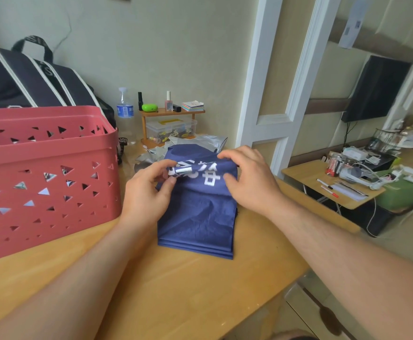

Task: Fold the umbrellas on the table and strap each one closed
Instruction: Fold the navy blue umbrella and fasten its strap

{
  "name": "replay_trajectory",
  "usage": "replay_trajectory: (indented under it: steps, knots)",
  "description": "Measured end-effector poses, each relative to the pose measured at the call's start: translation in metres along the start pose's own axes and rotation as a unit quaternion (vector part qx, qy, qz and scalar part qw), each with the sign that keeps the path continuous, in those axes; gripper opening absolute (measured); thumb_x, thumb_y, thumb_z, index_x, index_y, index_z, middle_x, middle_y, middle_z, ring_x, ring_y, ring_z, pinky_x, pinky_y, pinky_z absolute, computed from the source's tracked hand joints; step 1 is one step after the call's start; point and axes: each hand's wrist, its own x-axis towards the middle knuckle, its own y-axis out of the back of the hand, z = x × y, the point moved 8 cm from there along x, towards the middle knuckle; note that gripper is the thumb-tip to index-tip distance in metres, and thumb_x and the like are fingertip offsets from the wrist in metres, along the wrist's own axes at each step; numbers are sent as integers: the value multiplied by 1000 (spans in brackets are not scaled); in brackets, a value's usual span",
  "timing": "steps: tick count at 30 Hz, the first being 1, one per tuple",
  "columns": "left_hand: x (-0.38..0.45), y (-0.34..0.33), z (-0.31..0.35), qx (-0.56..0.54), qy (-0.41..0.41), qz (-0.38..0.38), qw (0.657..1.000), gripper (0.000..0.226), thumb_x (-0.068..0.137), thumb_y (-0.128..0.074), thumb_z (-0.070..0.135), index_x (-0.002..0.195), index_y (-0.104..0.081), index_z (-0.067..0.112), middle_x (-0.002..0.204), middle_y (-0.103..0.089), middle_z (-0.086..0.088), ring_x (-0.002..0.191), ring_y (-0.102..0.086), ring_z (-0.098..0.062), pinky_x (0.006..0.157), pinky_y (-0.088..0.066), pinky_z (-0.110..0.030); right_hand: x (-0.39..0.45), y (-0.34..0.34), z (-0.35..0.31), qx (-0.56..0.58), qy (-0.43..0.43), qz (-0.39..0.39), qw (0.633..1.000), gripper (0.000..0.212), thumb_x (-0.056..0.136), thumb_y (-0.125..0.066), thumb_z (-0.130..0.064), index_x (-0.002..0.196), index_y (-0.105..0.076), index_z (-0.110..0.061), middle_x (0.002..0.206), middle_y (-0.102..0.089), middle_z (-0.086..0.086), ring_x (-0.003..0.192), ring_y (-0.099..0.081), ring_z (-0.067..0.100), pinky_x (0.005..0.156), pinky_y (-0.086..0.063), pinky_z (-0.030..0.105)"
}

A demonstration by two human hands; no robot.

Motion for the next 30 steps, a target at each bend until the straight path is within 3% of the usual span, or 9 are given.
replay_trajectory:
  steps: [5,10,13,16,20,22,26,28,30]
  knots:
    - [-2,1,8,28,-23,-2,999,26,94,-75,17,116,-74,32,90,-65,21,92,-64,-19,92,-53,-43,-7,-7,-2,19,-7,20,1000,27,89,-79,-18,114,-73,-25,106,-58,-9,107,-58,19,95,-50,39]
    - [0,5,-3,2,12,7,1000,26,100,-65,18,115,-73,38,97,-70,26,99,-66,-17,96,-53,-46,-13,-12,9,-11,-80,-27,996,51,80,-85,-47,126,-63,-38,110,-47,-9,108,-49,13,92,-42,27]
    - [0,5,0,-3,15,5,1000,26,100,-66,18,116,-74,37,94,-67,29,100,-65,-17,96,-53,-42,-12,-8,10,26,-89,-2,996,37,84,-84,-36,118,-70,-32,98,-50,-9,95,-52,14,84,-42,29]
    - [-1,3,5,26,-10,-17,999,27,94,-74,21,117,-73,36,90,-65,22,97,-62,-16,90,-46,-25,-8,4,1,38,-39,50,997,13,89,-79,-17,98,-77,-27,81,-52,-10,80,-50,13,72,-37,27]
    - [1,5,4,68,-44,-12,997,22,91,-78,15,108,-74,29,88,-65,12,89,-60,-20,89,-48,-41,-9,11,0,25,-23,85,996,13,88,-80,-11,93,-78,-24,81,-51,-9,84,-50,17,72,-36,19]
    - [1,7,4,76,-58,-3,995,18,88,-76,16,102,-74,27,89,-63,8,88,-58,-20,89,-48,-43,-15,8,-1,10,-6,88,996,17,85,-81,-7,91,-78,-23,86,-52,-8,91,-49,18,76,-36,20]
    - [-4,-6,14,149,-149,-60,976,36,74,-74,22,110,-72,23,109,-53,3,102,-51,-24,93,-38,-35,-37,-1,-5,3,55,85,995,18,76,-87,-9,83,-75,-21,97,-52,-7,98,-46,15,87,-34,12]
    - [-8,-15,17,199,-188,-83,958,40,72,-76,20,111,-72,25,121,-53,-2,109,-50,-30,95,-40,-41,-50,-8,-7,10,77,66,995,18,75,-91,-18,81,-74,-20,100,-53,-7,98,-47,16,90,-33,11]
    - [-11,-19,19,225,-212,-85,947,30,71,-78,16,99,-75,25,128,-55,-5,115,-49,-34,95,-41,-46,-62,-17,-6,7,79,38,996,19,76,-91,-19,82,-73,-21,101,-53,-8,100,-47,15,92,-33,13]
